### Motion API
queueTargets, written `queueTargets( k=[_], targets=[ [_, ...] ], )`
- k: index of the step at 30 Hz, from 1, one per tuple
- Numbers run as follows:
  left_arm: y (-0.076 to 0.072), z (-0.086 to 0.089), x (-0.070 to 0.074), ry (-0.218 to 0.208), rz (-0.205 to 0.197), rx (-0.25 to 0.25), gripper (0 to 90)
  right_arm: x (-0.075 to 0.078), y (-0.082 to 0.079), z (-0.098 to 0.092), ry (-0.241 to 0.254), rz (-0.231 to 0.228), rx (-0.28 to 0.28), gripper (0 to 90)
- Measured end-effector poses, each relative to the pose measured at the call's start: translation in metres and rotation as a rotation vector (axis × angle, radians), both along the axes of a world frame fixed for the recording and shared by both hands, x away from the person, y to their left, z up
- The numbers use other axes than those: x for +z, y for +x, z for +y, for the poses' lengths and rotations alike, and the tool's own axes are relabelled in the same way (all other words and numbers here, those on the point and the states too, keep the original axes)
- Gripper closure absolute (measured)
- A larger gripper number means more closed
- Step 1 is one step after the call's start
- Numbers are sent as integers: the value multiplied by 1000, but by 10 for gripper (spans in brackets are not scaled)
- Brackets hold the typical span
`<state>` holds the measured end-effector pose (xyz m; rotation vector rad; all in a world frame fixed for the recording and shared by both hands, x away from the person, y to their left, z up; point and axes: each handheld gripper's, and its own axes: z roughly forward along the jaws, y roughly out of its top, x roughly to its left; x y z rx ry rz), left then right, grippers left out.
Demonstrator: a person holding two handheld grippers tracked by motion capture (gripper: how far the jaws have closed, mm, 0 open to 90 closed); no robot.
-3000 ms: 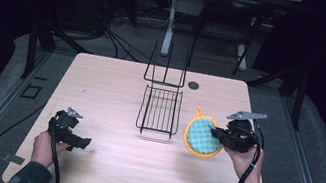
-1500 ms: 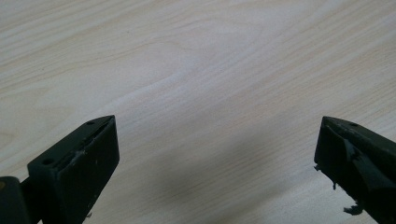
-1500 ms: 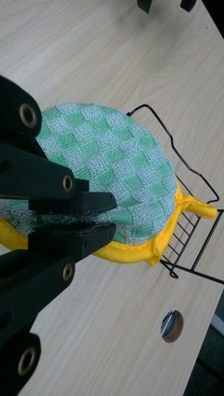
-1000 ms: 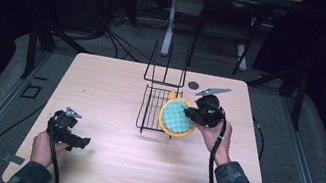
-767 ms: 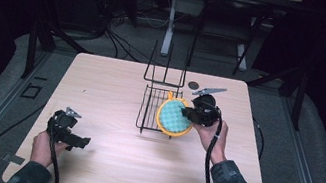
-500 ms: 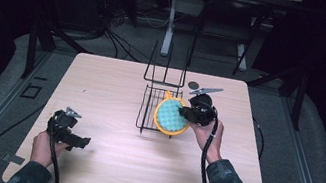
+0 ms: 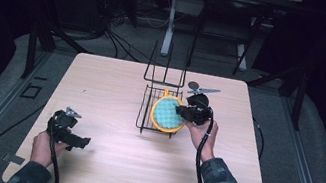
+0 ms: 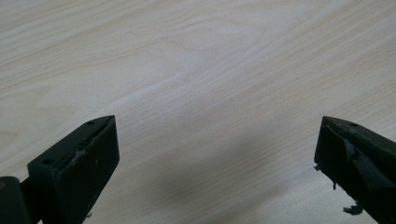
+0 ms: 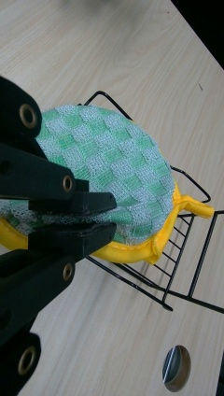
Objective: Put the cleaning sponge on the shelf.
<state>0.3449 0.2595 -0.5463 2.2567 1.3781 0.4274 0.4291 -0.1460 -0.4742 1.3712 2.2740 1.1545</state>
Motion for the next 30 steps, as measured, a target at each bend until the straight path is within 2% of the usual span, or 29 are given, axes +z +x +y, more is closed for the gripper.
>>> queueTargets(
  k=[11, 15, 19, 30],
  targets=[
    [0, 0, -1, 0, 4, -3, 0, -17, 6, 10, 30, 11, -43, 847],
    [1, 0, -1, -1, 6, -2, 0, -22, 9, 13, 34, 28, -58, 848],
    [1, 0, -1, -1, 6, -1, 0, -28, 12, 15, 32, 27, -74, 847],
    [0, 1, -1, 0, 4, -6, 0, -39, 19, 22, 83, 53, -150, 845]
  ],
)
